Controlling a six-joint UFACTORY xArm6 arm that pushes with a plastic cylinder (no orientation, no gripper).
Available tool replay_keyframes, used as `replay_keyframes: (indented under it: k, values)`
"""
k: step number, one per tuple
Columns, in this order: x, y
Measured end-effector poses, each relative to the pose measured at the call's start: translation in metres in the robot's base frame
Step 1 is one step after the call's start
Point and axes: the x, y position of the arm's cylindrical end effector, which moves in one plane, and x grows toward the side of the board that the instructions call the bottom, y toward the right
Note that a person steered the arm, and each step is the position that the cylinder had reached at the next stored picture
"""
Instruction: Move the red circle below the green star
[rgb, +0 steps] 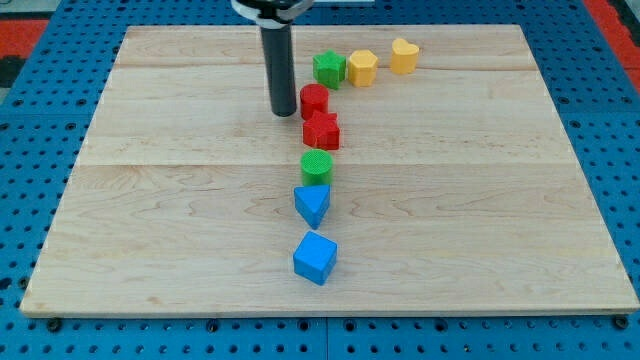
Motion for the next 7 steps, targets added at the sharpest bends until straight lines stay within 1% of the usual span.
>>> replay_keyframes:
  k: [1, 2, 3, 4, 5, 6, 7]
  values:
    - [-0.006, 0.001]
    - [-0.006, 0.023]
    - [-0.018, -0.024]
    - [-0.067, -0.053]
    - [-0.078, -0.004]
    - [-0.079, -0.002]
    - [-0.096, 0.001]
